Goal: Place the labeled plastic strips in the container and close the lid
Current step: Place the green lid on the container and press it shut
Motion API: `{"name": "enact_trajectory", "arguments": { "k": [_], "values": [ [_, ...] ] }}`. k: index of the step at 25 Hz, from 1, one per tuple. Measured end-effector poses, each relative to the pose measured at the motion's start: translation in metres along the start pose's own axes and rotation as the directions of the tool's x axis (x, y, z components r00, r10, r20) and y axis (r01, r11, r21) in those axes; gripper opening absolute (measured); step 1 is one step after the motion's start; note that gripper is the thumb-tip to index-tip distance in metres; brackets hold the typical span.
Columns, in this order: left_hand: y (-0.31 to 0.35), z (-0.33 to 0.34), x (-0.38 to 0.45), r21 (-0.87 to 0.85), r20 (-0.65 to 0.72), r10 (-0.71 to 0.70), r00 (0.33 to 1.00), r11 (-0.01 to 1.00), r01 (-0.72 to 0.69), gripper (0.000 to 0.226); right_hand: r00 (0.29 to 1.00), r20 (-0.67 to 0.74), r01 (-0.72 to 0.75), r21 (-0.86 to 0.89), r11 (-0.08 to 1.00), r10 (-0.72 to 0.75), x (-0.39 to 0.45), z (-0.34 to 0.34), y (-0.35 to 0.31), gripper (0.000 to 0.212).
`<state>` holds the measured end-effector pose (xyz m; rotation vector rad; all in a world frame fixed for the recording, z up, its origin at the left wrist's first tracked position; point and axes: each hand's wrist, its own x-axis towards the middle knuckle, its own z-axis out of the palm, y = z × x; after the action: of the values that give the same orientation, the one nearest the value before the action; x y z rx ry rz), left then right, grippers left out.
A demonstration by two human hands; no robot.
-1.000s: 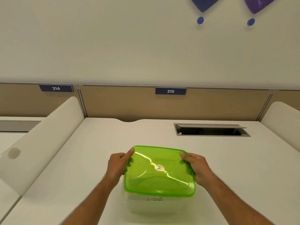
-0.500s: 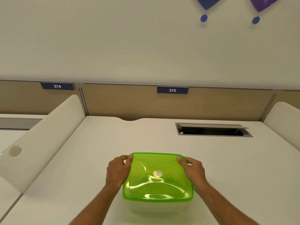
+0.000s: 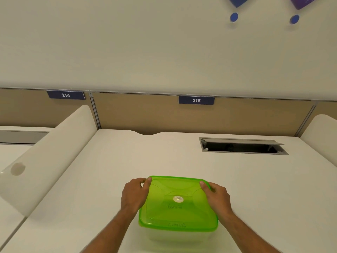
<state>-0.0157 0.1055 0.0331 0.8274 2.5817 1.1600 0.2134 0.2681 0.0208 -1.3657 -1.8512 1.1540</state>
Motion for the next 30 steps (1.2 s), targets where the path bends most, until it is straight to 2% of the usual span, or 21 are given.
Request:
{"name": "enact_trajectory", "arguments": {
  "k": [7,10,13,19,23,26,30],
  "values": [
    [-0.001,0.007,0.008,0.022,0.090,-0.022,0.996,1.000,0.021,0.027,1.000,-0.008,0.018,-0.038,0.999,-0.018,0.001,0.004,-0.001,0.035],
    [-0.002,0.011,0.011,0.033,0.138,-0.023,0.990,0.999,0.019,0.030,0.998,0.017,-0.052,-0.054,0.997,0.053,0.006,0.003,-0.002,0.042],
    [-0.003,0.011,0.010,-0.028,0.155,-0.027,0.988,0.999,0.031,0.023,0.988,0.079,-0.137,0.034,0.990,0.134,0.010,0.003,0.000,0.043],
    [-0.002,0.010,0.010,-0.153,0.185,-0.041,0.982,0.986,0.070,0.019,0.992,0.084,-0.102,0.084,0.991,0.095,0.011,0.005,0.004,0.037],
    [0.000,0.009,0.017,-0.092,0.230,-0.082,0.970,0.990,0.105,0.019,0.994,0.071,-0.091,0.100,0.991,0.084,0.011,0.006,0.005,0.037],
    [0.006,0.012,0.023,0.023,0.238,-0.109,0.965,0.994,0.106,0.021,0.996,0.061,-0.071,0.076,0.995,0.066,0.011,0.005,0.005,0.037],
    [0.014,0.020,0.030,0.131,0.213,-0.121,0.970,0.987,0.094,0.044,0.996,0.062,-0.060,0.060,0.996,0.057,0.012,0.005,0.008,0.041]
  ]
}}
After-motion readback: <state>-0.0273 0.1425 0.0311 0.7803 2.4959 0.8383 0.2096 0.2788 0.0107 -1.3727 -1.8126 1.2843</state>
